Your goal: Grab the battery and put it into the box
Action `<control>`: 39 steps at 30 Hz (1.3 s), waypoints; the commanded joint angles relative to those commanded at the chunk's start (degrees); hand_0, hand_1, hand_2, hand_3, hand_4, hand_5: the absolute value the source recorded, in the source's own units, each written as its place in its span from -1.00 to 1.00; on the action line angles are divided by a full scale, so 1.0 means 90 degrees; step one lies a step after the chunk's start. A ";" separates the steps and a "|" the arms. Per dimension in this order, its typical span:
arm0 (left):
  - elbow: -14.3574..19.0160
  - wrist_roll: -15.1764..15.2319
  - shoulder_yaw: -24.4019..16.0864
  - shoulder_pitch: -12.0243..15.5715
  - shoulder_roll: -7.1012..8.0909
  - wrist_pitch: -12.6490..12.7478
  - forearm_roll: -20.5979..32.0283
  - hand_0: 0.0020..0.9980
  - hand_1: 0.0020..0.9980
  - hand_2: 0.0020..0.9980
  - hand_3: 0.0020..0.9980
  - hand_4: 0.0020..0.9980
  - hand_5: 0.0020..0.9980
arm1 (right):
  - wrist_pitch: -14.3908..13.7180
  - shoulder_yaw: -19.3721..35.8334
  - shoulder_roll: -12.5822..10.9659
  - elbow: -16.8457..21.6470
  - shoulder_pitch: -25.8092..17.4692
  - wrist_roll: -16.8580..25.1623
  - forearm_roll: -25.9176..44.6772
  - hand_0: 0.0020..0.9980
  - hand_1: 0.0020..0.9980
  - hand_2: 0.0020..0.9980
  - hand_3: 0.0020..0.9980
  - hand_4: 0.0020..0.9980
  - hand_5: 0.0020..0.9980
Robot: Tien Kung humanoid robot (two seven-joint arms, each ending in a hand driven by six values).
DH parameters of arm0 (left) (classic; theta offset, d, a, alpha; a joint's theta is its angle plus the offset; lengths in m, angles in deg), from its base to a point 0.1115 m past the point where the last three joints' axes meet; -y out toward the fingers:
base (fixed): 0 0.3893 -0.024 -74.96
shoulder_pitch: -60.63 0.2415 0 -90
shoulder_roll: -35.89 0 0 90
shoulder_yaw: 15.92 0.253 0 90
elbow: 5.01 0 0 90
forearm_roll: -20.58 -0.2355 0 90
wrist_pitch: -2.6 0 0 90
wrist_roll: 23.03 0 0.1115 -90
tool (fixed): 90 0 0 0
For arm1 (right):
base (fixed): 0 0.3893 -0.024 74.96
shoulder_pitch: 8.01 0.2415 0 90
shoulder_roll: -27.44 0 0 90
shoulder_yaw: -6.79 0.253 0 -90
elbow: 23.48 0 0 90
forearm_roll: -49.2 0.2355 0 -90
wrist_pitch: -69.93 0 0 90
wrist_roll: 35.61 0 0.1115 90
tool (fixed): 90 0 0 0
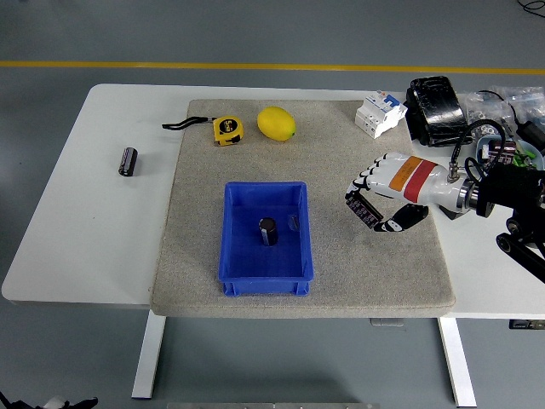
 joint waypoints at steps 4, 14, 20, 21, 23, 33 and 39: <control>0.0006 -0.0025 -0.0042 0.0041 -0.0003 -0.0011 -0.0064 -0.03 -0.01 0.03 0.32 0.25 0.51 | 0.0257 0.0066 0.0192 0.0485 0.0148 -0.0295 -0.0001 0.35 0.30 0.40 0.44 0.68 -0.61; 0.0018 -0.0046 -0.0081 0.0058 0.0027 -0.0033 -0.0148 -0.03 -0.02 0.02 0.32 0.25 0.51 | 0.0723 -0.0419 0.0741 0.0850 0.0498 -0.0709 0.0137 0.62 0.56 0.71 0.98 0.83 -0.53; 0.0021 -0.0054 -0.0127 0.0007 0.0054 -0.0039 -0.0224 -0.04 -0.03 0.01 0.33 0.24 0.50 | 0.0661 -0.0553 0.0962 0.0733 0.0622 -0.0782 0.0116 0.67 0.63 0.80 1.00 0.83 -0.54; 0.0022 -0.0054 -0.0125 -0.0002 0.0056 -0.0040 -0.0223 -0.04 -0.03 0.01 0.33 0.24 0.50 | 0.0639 -0.0543 0.0963 0.0725 0.0624 -0.0778 0.0123 0.67 0.63 0.80 1.00 0.83 -0.54; 0.0019 -0.0048 -0.0120 -0.0014 0.0061 -0.0039 -0.0212 -0.04 -0.03 0.01 0.33 0.24 0.50 | 0.0590 -0.0501 0.0942 0.0695 0.0606 -0.0782 0.0138 0.67 0.63 0.80 1.00 0.83 -0.54; 0.0022 -0.0067 -0.0111 -0.0015 0.0055 -0.0066 -0.0231 -0.05 -0.04 0.01 0.32 0.25 0.51 | 0.0734 -0.0049 0.0744 0.0497 0.0360 -0.0836 0.0031 0.68 0.63 0.81 1.00 0.86 -0.48; 0.0014 -0.0052 -0.0104 0.0008 0.0043 -0.0056 -0.0214 -0.05 -0.04 0.01 0.32 0.25 0.51 | 0.0754 0.0586 0.0519 0.0212 0.0044 -0.0811 0.0032 0.67 0.62 0.80 1.00 0.90 -0.44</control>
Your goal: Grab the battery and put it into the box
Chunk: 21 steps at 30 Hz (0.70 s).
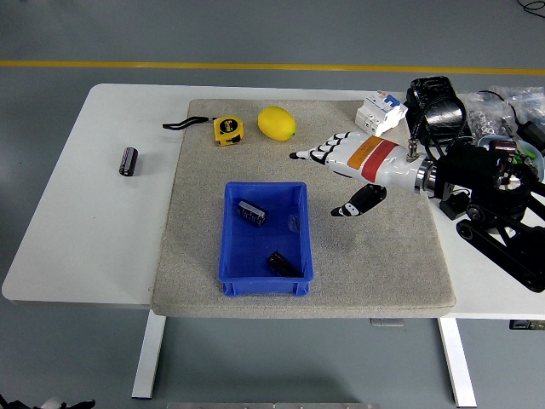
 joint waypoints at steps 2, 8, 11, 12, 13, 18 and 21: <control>-0.0004 0.0007 0.0004 0.0003 -0.0003 0.0008 0.0021 -0.05 -0.04 0.01 0.32 0.25 0.51 | 0.0018 0.0226 -0.0056 -0.0130 -0.0109 0.0003 0.0025 0.67 0.62 0.80 1.00 0.90 -0.44; -0.0015 0.0024 0.0011 0.0010 -0.0019 0.0029 0.0053 -0.05 -0.05 0.00 0.33 0.25 0.51 | -0.0167 0.1239 -0.0161 -0.0742 -0.0664 0.0030 0.0810 0.58 0.53 0.71 0.84 0.90 -0.43; -0.0021 0.0025 -0.0033 0.0015 -0.0039 0.0039 0.0013 -0.05 -0.05 0.00 0.33 0.25 0.51 | -0.0218 0.1748 -0.0171 -0.0852 -0.1020 -0.0169 0.1581 0.48 0.46 0.63 0.72 0.91 -0.38; -0.0023 0.0023 -0.0057 0.0017 -0.0048 0.0043 -0.0008 -0.05 -0.05 0.00 0.33 0.25 0.51 | -0.0212 0.1919 -0.0182 -0.0836 -0.1150 -0.0230 0.1830 0.48 0.46 0.63 0.72 0.91 -0.38; -0.0026 0.0025 -0.0070 0.0018 -0.0054 0.0046 -0.0021 -0.05 -0.05 0.00 0.33 0.25 0.51 | -0.0187 0.2041 -0.0194 -0.0807 -0.1244 -0.0263 0.2119 0.48 0.46 0.63 0.72 0.91 -0.38; -0.0042 0.0046 -0.0083 0.0036 -0.0082 0.0057 -0.0031 -0.04 -0.04 0.01 0.33 0.25 0.51 | 0.0141 0.2739 -0.0272 -0.0417 -0.1856 -0.0609 0.3444 0.51 0.49 0.62 0.70 1.00 0.05; -0.0048 0.0065 -0.0016 0.0052 -0.0091 0.0068 0.0061 -0.04 -0.04 0.01 0.33 0.25 0.51 | 0.0335 0.3236 -0.0269 -0.0118 -0.2244 -0.0905 0.4271 0.51 0.49 0.62 0.70 1.00 0.05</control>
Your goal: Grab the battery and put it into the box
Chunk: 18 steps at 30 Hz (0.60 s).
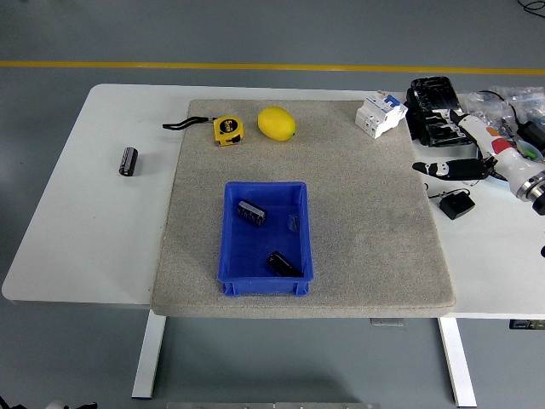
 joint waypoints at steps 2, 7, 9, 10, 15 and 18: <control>-0.0011 0.0021 0.0066 0.0019 -0.0005 -0.0005 0.0086 -0.02 0.00 0.05 0.33 0.25 0.51 | 0.0028 0.0494 0.0089 0.0247 -0.0347 -0.0209 0.0538 0.59 0.60 0.67 0.78 1.00 0.41; -0.0029 0.0050 0.0132 0.0075 -0.0022 -0.0006 0.0197 -0.02 0.00 0.05 0.33 0.25 0.51 | 0.0136 0.1628 0.0378 0.0732 -0.1032 -0.0474 0.1840 0.59 0.60 0.67 0.78 1.00 0.41; -0.0035 0.0043 0.0073 0.0098 -0.0032 -0.0010 0.0116 0.00 0.05 0.09 0.34 0.25 0.52 | 0.0252 0.1979 0.0502 0.0940 -0.1279 -0.0549 0.2378 0.66 0.63 0.70 0.79 1.00 0.67; -0.0035 0.0037 0.0058 0.0105 -0.0037 -0.0014 0.0086 0.00 0.05 0.09 0.34 0.25 0.52 | 0.0304 0.2124 0.0562 0.1030 -0.1388 -0.0573 0.2666 0.66 0.63 0.70 0.79 1.00 0.67; -0.0029 0.0012 0.0101 0.0129 -0.0039 -0.0064 0.0030 0.01 0.04 0.13 0.34 0.25 0.52 | 0.0340 0.2803 0.0931 0.1440 -0.1944 -0.0752 0.2801 0.67 0.63 0.68 0.76 1.00 0.72; -0.0024 -0.0005 0.0111 0.0150 -0.0038 -0.0092 -0.0013 0.01 0.04 0.13 0.34 0.25 0.52 | 0.0358 0.3142 0.1108 0.1653 -0.2321 -0.0823 0.2751 0.67 0.63 0.68 0.76 1.00 0.72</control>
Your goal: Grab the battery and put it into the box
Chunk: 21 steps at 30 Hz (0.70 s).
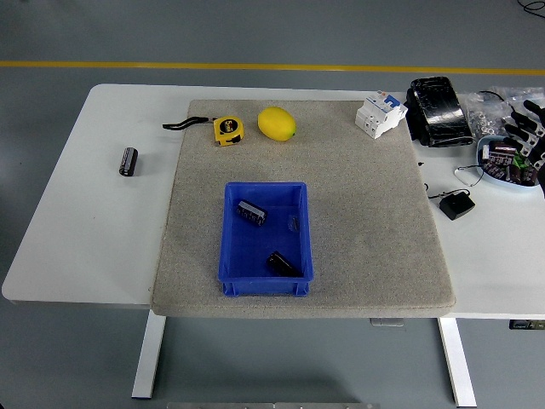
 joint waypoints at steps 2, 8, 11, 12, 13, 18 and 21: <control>-0.0004 0.0008 -0.0014 0.0021 -0.0002 -0.0002 -0.0034 0.01 0.04 0.14 0.33 0.25 0.53 | 0.0011 0.0135 0.0098 0.0100 -0.0192 -0.0028 -0.0057 0.66 0.62 0.67 0.74 1.00 0.75; -0.0011 0.0014 -0.0041 0.0068 -0.0017 -0.0017 -0.0096 0.02 0.06 0.16 0.34 0.24 0.53 | 0.0025 0.0310 0.0328 0.0211 -0.0449 -0.0149 -0.0136 0.66 0.62 0.67 0.74 1.00 0.78; -0.0008 0.0027 -0.0002 0.0056 -0.0010 -0.0040 -0.0114 0.02 0.06 0.16 0.34 0.24 0.53 | 0.0025 0.0325 0.0381 0.0226 -0.0428 -0.0176 -0.0187 0.66 0.62 0.67 0.74 1.00 0.78; -0.0008 0.0038 0.0022 0.0050 -0.0005 -0.0046 -0.0105 0.02 0.06 0.16 0.34 0.24 0.53 | 0.0011 0.0319 0.0394 0.0227 -0.0410 -0.0178 -0.0189 0.66 0.62 0.67 0.74 1.00 0.78; -0.0009 0.0046 0.0039 0.0041 -0.0003 -0.0050 -0.0087 0.02 0.06 0.16 0.34 0.24 0.53 | 0.0002 0.0305 0.0402 0.0226 -0.0388 -0.0183 -0.0180 0.66 0.62 0.67 0.74 1.00 0.78; -0.0018 0.0082 0.0119 0.0013 -0.0011 -0.0018 0.0051 0.03 0.07 0.16 0.33 0.24 0.53 | -0.0038 0.0269 0.0419 0.0216 -0.0348 -0.0193 -0.0145 0.66 0.62 0.67 0.73 1.00 0.80; -0.0022 0.0116 0.0176 0.0013 -0.0016 0.0014 0.0183 0.03 0.07 0.17 0.34 0.24 0.53 | -0.0055 0.0255 0.0432 0.0203 -0.0353 -0.0219 -0.0097 0.65 0.61 0.67 0.72 1.00 0.81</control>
